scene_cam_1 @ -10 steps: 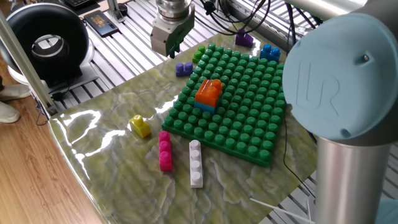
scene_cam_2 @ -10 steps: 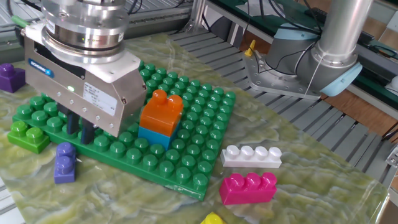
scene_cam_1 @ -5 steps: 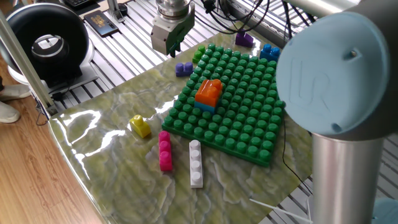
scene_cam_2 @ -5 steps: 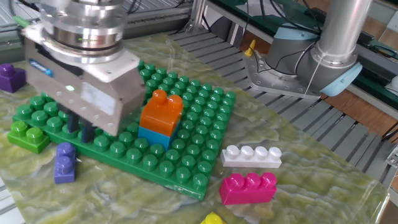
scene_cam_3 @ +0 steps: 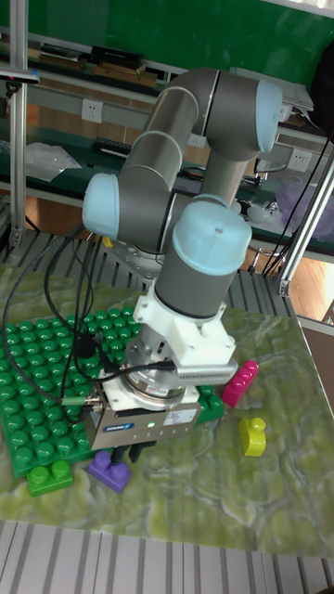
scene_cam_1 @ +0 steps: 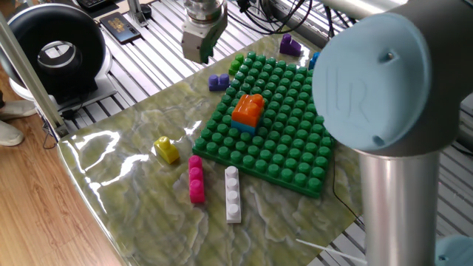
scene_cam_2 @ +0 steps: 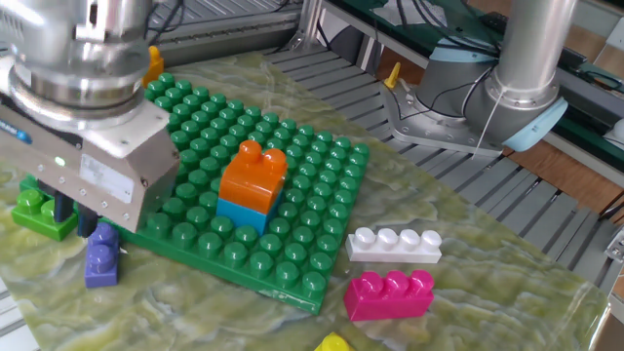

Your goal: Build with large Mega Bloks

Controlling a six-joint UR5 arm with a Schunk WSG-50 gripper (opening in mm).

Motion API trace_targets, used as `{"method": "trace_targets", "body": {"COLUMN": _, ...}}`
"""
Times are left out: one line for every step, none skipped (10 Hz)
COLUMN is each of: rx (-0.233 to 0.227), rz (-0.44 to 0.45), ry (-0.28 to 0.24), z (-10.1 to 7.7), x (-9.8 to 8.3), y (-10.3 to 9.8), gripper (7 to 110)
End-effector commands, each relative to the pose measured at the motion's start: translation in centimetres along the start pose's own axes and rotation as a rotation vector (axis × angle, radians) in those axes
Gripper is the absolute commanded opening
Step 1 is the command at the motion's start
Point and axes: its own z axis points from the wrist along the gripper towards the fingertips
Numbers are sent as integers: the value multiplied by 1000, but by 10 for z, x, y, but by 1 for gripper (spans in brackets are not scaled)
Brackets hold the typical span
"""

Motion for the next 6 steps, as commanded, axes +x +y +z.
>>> {"method": "trace_targets", "body": {"rx": 39, "rz": -48, "ry": -7, "z": 25, "x": -1, "y": -20, "gripper": 22}}
{"method": "trace_targets", "body": {"rx": 42, "rz": -56, "ry": -6, "z": 29, "x": -5, "y": -20, "gripper": 22}}
{"method": "trace_targets", "body": {"rx": 54, "rz": -80, "ry": 3, "z": 33, "x": -10, "y": -22, "gripper": 22}}
{"method": "trace_targets", "body": {"rx": 55, "rz": -85, "ry": 9, "z": 33, "x": -13, "y": -21, "gripper": 22}}
{"method": "trace_targets", "body": {"rx": 68, "rz": -101, "ry": 25, "z": 34, "x": -14, "y": -23, "gripper": 22}}
{"method": "trace_targets", "body": {"rx": 71, "rz": -116, "ry": 36, "z": 37, "x": -13, "y": -24, "gripper": 22}}
